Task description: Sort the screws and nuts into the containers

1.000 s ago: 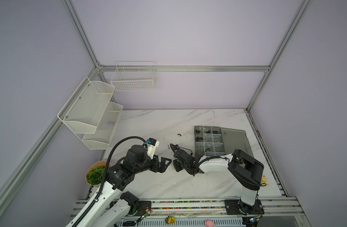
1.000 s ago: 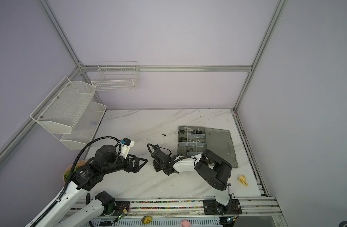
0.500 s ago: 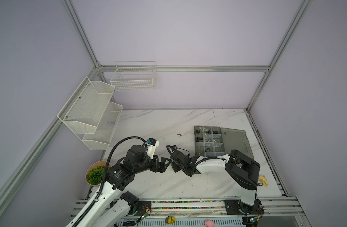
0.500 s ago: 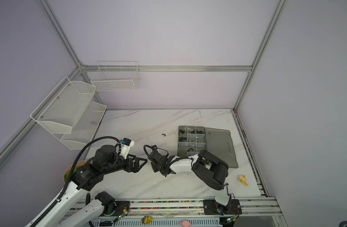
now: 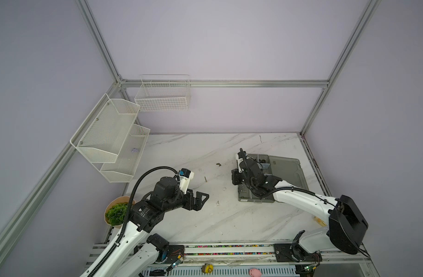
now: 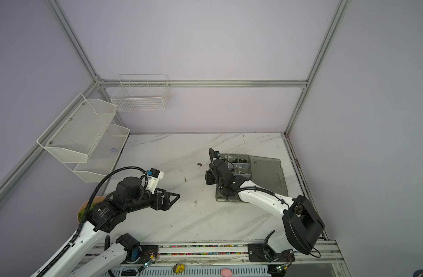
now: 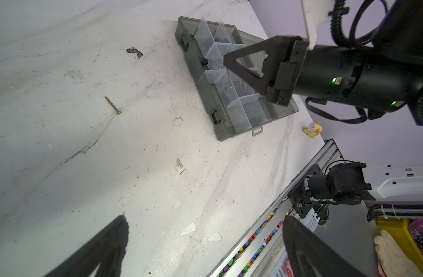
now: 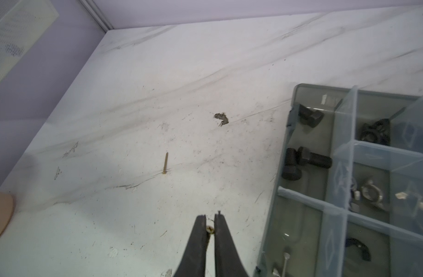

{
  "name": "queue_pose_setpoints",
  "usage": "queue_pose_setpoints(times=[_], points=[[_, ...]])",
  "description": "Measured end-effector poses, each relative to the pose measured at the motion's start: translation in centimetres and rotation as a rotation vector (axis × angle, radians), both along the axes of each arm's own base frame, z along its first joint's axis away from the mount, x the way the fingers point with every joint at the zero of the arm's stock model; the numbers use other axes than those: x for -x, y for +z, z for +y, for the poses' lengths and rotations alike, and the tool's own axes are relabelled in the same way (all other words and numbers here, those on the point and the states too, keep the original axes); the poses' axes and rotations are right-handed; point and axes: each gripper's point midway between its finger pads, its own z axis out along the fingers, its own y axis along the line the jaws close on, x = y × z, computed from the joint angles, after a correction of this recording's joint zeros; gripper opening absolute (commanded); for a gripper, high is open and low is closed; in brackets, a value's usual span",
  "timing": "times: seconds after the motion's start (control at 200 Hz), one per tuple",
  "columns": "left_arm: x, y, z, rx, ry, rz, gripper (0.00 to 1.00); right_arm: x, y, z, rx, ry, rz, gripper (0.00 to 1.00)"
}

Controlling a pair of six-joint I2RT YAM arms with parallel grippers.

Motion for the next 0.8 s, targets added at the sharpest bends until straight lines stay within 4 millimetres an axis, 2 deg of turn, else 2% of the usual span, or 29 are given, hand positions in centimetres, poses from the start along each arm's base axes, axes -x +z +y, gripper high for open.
queue_pose_setpoints(times=[0.1,0.165,0.3,0.42,0.62,0.8], points=[[0.0,-0.1,0.0,-0.001,0.0,0.002,1.0,-0.9,-0.2,-2.9,0.026,-0.065,0.008,0.11],[0.0,-0.1,0.0,-0.001,-0.001,0.004,0.99,-1.3,-1.7,-5.4,0.06,-0.118,0.047,0.1],[0.1,-0.2,-0.3,0.004,-0.013,0.013,1.0,-1.5,-5.6,-11.8,0.135,-0.258,0.154,0.11],[0.3,-0.3,-1.2,0.029,-0.059,0.039,1.0,-1.2,-6.9,-15.5,0.16,-0.339,0.205,0.1],[1.1,0.1,-2.5,0.081,-0.133,0.058,1.0,-1.8,-6.8,-18.3,0.153,-0.414,0.211,0.1],[2.5,1.0,-3.3,0.144,-0.209,0.031,1.0,-2.0,-7.2,-19.3,0.162,-0.439,0.226,0.09]])
